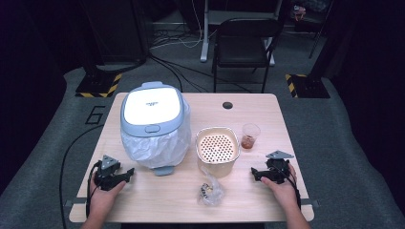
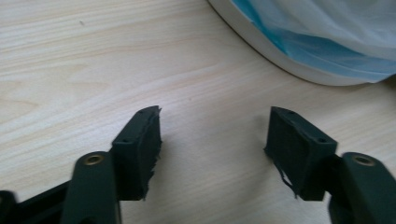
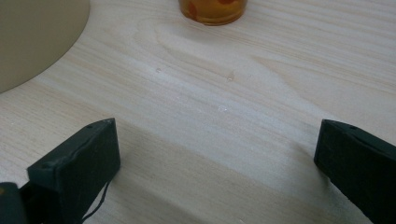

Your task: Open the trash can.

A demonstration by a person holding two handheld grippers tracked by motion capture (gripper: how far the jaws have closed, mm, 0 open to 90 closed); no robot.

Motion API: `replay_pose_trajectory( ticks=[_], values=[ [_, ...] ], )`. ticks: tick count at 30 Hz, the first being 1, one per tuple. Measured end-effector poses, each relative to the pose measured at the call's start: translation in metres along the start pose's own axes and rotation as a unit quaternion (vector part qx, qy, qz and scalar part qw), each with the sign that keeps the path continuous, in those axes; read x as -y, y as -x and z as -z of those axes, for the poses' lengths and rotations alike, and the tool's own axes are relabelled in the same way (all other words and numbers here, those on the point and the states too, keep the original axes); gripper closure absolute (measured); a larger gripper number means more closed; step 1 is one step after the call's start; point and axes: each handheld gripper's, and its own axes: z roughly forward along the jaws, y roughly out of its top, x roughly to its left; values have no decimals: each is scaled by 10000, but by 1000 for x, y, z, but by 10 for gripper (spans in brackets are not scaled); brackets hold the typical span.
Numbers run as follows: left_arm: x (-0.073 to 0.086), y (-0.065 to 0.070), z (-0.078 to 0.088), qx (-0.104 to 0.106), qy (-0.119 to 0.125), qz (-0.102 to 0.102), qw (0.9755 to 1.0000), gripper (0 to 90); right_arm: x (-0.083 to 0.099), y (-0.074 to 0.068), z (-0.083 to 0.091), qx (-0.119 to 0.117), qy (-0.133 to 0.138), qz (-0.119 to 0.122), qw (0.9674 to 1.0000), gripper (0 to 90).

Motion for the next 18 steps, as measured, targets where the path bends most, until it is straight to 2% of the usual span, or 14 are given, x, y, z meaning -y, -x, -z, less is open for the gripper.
replay_pose_trajectory(
  ticks=[3, 6, 7, 10, 15, 18],
  values=[
    [-2, 3, 4, 21, -49, -5, 10000, 390, 0, 0, 0, 1, -1, -2, 10000, 0],
    [-9, 11, 13, 236, -2, 47, 9997, 414, 0, 0, 0, 1, 0, 2, 10000, 0],
    [-12, 14, 19, 290, -4, 5, 9996, 485, 0, 0, 0, 1, -3, -4, 10000, 0],
    [-15, 19, 24, 458, 2, 48, 9989, 512, 0, 0, 0, 2, -1, -1, 10000, 0],
    [-20, 34, 36, 638, 10, -109, 9979, 578, 0, 0, 0, 4, 10, 26, 10000, 0],
    [-21, 40, 40, 721, 88, -165, 9972, 664, 1, 0, 1, -7, -13, 11, 10000, 0]
  ],
)
